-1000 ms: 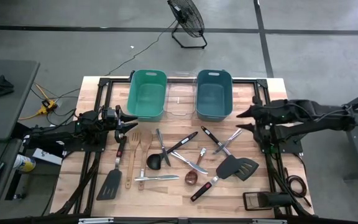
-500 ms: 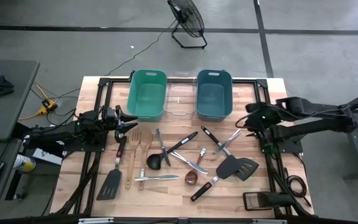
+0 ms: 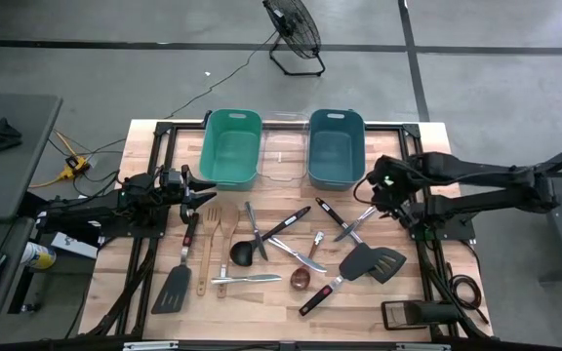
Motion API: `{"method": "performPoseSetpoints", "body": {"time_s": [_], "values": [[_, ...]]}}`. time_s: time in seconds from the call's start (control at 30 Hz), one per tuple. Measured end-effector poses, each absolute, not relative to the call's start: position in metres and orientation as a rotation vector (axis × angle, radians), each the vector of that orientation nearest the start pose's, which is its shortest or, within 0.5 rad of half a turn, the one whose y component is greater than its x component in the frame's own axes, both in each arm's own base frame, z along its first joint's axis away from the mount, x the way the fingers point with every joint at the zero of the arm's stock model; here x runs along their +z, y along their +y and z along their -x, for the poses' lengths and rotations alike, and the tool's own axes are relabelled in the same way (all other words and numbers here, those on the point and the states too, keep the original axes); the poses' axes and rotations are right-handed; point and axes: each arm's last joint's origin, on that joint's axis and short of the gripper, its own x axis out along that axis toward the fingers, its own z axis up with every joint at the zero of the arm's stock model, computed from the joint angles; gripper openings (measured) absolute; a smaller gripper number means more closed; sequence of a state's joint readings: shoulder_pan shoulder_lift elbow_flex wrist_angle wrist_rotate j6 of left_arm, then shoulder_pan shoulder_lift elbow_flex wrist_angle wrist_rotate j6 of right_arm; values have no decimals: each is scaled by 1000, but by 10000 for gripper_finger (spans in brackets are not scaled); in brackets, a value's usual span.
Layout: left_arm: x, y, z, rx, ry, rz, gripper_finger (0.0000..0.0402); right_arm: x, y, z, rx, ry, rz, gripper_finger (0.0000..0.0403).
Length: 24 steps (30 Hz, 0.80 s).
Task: Pick & Place Kitchen Items
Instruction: Put the silver table knife into the blue bin
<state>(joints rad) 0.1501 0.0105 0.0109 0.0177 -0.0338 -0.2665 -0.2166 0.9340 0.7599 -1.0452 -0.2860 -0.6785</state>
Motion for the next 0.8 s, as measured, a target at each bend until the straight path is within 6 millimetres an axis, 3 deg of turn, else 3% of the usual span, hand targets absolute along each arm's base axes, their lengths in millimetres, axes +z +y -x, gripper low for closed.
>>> {"method": "performPoseSetpoints", "body": {"time_s": [0.4,0.8], "values": [[168,16,-96,180,-42,265,149,191,-27,-153,446,1105,380,188],[168,16,-96,180,-43,265,149,163,-25,-170,451,1177,460,188]]}}
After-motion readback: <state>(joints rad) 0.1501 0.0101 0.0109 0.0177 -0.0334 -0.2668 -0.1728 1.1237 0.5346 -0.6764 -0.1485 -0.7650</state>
